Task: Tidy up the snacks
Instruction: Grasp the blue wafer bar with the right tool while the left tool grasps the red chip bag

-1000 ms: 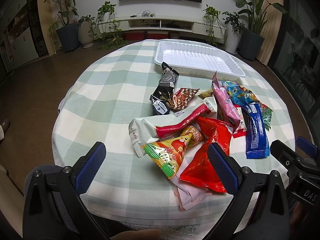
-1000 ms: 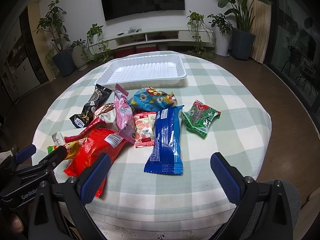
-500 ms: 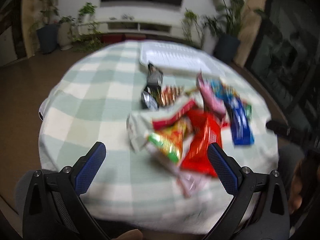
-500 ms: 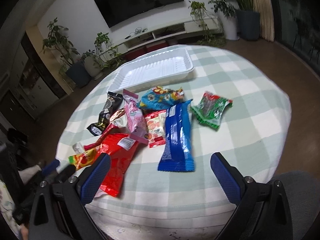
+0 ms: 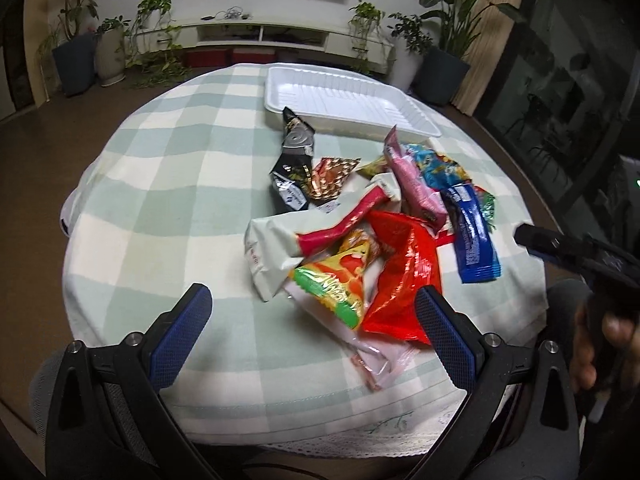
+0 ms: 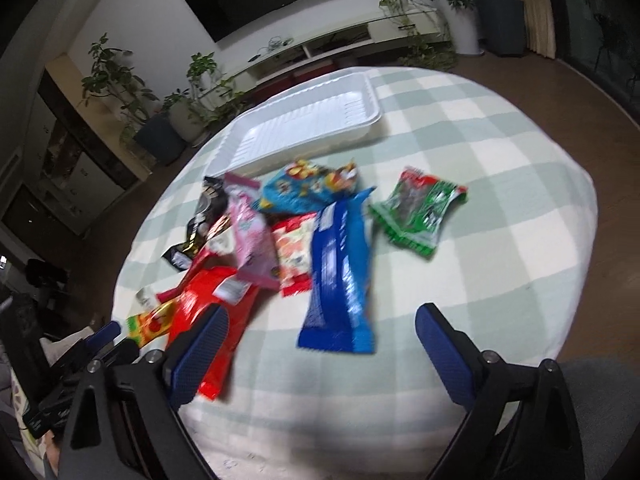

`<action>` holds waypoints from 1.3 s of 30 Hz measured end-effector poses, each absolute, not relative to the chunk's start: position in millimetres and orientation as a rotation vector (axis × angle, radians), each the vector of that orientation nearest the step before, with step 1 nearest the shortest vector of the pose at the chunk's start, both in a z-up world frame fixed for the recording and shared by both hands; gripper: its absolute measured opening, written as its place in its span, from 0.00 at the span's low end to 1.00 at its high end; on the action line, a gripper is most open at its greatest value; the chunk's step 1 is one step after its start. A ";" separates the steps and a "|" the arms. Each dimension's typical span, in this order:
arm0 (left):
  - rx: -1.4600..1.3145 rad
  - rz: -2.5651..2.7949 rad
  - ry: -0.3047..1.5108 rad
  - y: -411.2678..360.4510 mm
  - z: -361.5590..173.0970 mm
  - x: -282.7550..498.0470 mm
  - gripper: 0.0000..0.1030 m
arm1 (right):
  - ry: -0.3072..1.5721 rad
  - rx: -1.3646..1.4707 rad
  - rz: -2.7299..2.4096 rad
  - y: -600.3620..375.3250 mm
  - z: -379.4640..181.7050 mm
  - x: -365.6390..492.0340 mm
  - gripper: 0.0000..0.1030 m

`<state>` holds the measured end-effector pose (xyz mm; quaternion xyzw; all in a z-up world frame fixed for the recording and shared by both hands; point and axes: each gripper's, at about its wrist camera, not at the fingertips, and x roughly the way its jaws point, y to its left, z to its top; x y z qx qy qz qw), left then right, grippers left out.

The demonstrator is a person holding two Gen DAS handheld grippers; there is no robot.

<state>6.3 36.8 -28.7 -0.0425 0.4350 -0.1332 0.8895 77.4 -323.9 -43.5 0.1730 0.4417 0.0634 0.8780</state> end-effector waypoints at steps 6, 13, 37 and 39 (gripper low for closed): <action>-0.076 -0.339 0.876 21.6 -24.5 2.7 0.98 | 0.996 0.178 0.051 -313.9 -53.4 109.6 0.76; -0.025 -0.413 0.852 -5.2 -18.1 0.9 0.94 | 1.053 0.136 0.082 -299.2 -74.0 127.7 0.64; 0.101 -0.475 0.869 -32.3 15.9 6.5 0.79 | 1.015 0.244 0.170 -310.4 -81.2 103.0 0.29; 0.140 -0.488 0.918 -45.4 3.3 11.4 0.75 | 1.003 0.256 0.172 -311.7 -79.0 97.7 0.29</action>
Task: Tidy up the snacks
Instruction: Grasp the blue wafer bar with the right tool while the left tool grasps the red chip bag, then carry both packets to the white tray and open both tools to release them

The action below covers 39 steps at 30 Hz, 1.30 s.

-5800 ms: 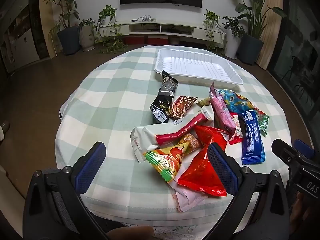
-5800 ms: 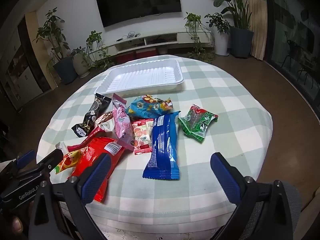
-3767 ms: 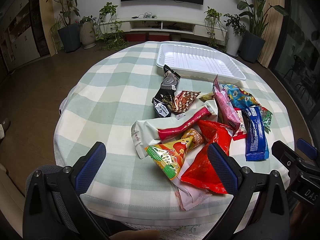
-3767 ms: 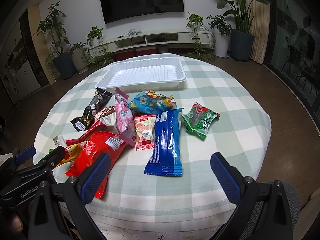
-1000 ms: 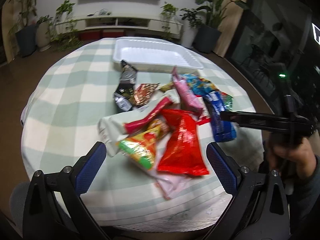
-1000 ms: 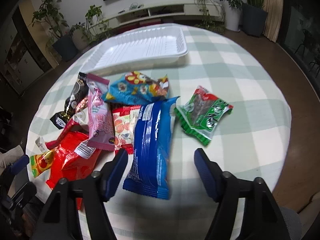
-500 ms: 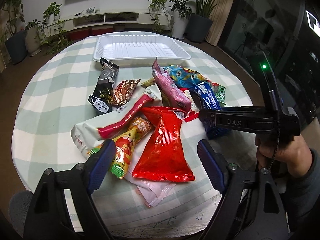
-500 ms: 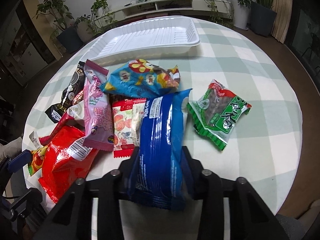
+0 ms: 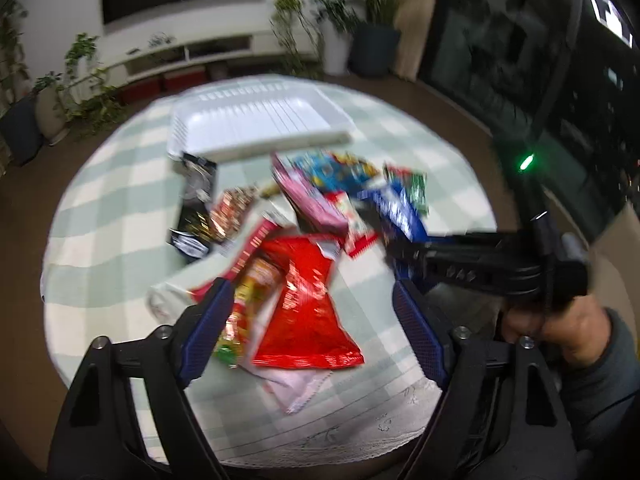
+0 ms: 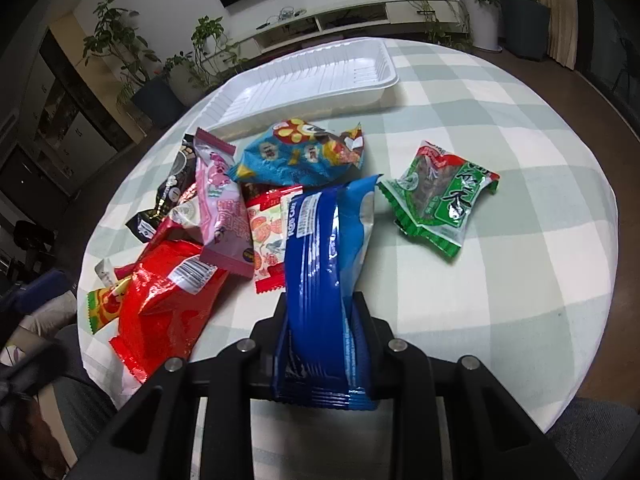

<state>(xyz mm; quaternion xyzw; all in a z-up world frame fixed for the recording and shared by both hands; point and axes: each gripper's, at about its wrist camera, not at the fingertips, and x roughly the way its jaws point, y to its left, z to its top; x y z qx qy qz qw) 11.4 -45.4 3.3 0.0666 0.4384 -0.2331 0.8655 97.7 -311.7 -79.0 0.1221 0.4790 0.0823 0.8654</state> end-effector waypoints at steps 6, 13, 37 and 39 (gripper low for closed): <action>0.219 -0.472 1.036 -71.1 -35.0 32.4 0.74 | 0.986 0.265 0.161 -316.0 -74.7 90.2 0.29; 0.232 -0.443 1.107 -74.4 -64.5 56.7 0.41 | 0.990 0.275 0.171 -316.4 -78.4 90.5 0.29; -0.024 -0.578 1.092 -36.4 -46.1 47.5 0.31 | 0.978 0.336 0.207 -318.2 -72.4 78.2 0.29; -0.051 -0.589 1.083 -31.4 -38.6 43.7 0.31 | 0.978 0.347 0.213 -319.0 -70.7 77.4 0.29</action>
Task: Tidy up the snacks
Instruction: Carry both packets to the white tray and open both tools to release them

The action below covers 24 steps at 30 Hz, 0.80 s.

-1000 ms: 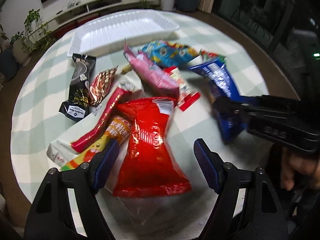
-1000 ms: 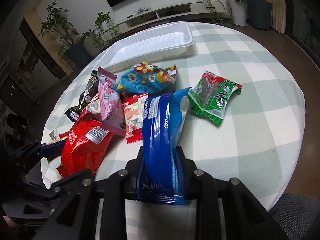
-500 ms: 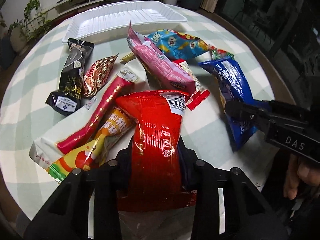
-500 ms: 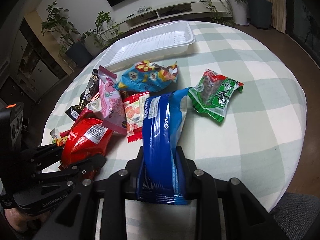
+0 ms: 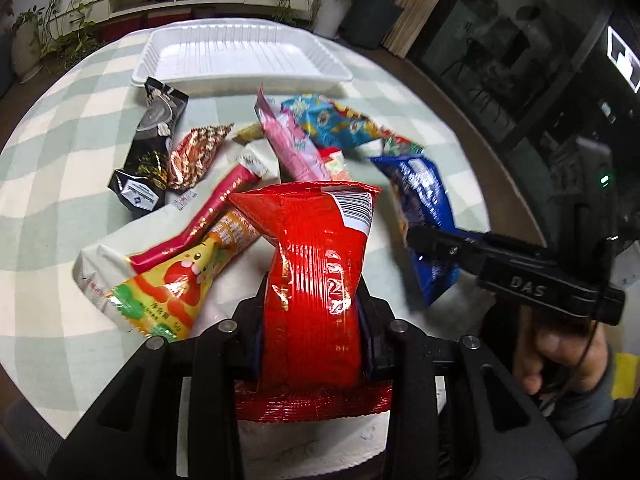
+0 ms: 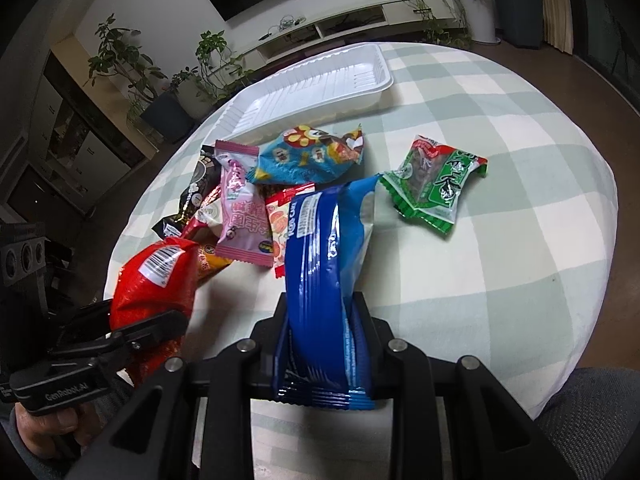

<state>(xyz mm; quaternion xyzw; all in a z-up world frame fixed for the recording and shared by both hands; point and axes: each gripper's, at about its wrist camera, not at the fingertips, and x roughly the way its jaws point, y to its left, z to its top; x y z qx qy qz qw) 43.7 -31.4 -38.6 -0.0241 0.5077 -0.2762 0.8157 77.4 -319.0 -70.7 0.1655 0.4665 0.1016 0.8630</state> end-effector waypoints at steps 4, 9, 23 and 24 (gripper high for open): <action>-0.119 -0.618 1.075 -15.6 -27.1 43.7 0.31 | 0.977 0.380 0.226 -325.3 -67.1 77.5 0.29; -0.211 -0.648 1.042 12.7 -0.6 54.6 0.31 | 0.942 0.448 0.227 -350.4 -51.6 83.5 0.29; -0.197 -0.501 0.929 72.9 64.1 222.4 0.31 | 0.788 0.452 0.085 -432.5 16.3 193.8 0.29; -0.195 -0.497 0.936 69.2 62.9 238.3 0.31 | 0.788 0.437 0.099 -429.2 18.7 204.8 0.29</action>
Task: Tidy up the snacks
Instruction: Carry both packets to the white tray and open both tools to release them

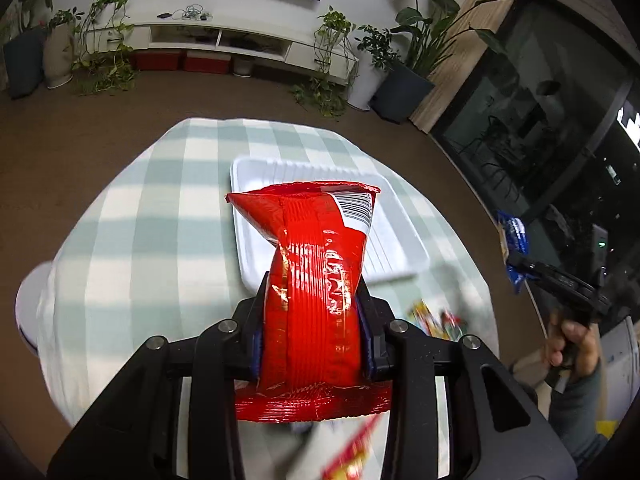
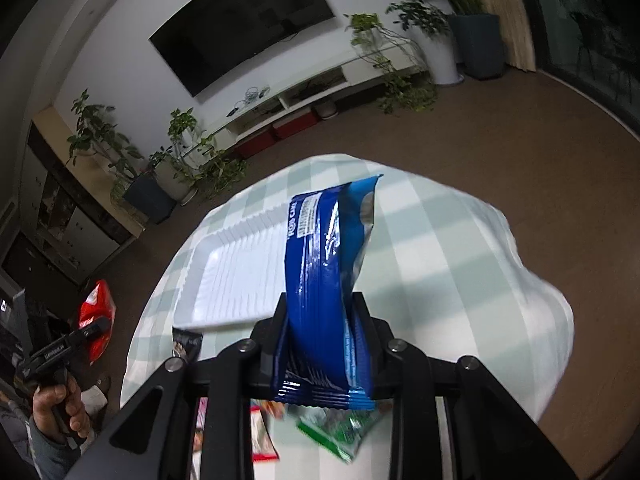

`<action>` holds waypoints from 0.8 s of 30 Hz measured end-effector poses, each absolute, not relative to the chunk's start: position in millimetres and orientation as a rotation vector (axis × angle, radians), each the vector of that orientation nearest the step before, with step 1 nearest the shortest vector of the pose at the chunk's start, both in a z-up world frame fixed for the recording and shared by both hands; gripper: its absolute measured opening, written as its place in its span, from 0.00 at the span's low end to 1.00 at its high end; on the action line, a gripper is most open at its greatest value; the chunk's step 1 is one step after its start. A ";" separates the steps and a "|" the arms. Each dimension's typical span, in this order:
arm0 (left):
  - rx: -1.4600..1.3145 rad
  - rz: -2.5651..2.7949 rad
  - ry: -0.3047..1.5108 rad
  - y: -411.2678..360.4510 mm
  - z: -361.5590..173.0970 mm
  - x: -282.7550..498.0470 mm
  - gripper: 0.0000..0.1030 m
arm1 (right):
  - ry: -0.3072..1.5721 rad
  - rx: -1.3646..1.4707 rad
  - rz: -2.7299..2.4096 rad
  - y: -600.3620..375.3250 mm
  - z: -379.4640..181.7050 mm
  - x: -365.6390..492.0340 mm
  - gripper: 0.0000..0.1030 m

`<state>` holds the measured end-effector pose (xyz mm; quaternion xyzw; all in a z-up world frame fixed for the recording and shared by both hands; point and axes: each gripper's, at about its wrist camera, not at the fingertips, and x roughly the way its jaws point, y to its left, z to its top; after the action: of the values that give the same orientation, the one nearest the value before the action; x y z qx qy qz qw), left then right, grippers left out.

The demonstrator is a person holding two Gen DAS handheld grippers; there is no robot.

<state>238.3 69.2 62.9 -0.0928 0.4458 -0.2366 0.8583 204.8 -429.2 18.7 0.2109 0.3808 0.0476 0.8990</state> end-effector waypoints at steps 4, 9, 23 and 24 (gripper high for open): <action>-0.170 -0.507 0.962 43.0 48.6 289.5 0.31 | 0.829 0.358 0.161 -398.0 15.9 256.6 0.29; -0.108 -0.480 1.017 11.1 6.6 333.6 0.31 | 0.900 0.280 0.201 -365.9 -4.0 305.4 0.29; 0.019 -0.409 1.127 -18.4 -78.7 374.0 0.32 | 1.071 0.113 0.166 -329.8 -75.8 374.2 0.29; 0.028 -0.408 1.127 -20.9 -81.4 374.5 0.32 | 1.083 0.109 0.165 -329.6 -79.7 375.7 0.29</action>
<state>374.5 -20.9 -81.4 0.0134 0.5305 -0.1920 0.8255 375.7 -329.6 -79.7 0.0519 0.5145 0.0782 0.8523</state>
